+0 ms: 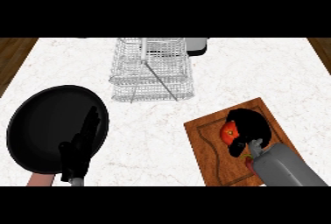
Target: Pick the tomato from the cutting board and place it in the tiered basket
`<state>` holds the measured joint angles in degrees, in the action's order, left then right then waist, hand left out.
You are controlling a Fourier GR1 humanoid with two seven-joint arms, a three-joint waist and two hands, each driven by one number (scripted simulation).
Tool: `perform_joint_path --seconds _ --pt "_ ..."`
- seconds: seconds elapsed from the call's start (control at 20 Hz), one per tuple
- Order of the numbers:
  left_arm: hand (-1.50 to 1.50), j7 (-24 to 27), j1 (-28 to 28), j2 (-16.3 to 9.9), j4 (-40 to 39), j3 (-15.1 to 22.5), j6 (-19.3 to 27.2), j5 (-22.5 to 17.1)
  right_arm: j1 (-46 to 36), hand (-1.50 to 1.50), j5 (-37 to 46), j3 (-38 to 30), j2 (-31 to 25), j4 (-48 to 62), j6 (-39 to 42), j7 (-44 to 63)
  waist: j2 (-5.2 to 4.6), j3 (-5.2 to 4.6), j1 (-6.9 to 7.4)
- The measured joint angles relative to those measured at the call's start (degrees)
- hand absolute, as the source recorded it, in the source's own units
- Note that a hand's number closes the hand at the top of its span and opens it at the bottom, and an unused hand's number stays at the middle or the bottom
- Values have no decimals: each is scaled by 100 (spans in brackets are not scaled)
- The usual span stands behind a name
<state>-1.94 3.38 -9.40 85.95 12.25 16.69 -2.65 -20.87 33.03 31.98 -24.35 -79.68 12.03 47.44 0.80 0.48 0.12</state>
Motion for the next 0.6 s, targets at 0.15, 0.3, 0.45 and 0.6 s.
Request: perform_joint_path --seconds 0.15,0.3,0.45,0.6 --pt "0 35 -3 8 -2 -38 -24 -7 -92 150 281 31 7 93 -125 -261 -7 3 5" --pt "0 72 -9 43 -32 -24 -14 27 -306 150 375 86 -26 179 -93 -799 -20 15 21" --pt "0 126 -36 50 -64 -34 -47 22 -568 150 380 147 -42 305 -2 -1452 -35 23 49" --pt "0 131 -1 57 -25 -45 -43 33 -699 150 284 -35 -14 279 -26 -1863 -34 21 31"
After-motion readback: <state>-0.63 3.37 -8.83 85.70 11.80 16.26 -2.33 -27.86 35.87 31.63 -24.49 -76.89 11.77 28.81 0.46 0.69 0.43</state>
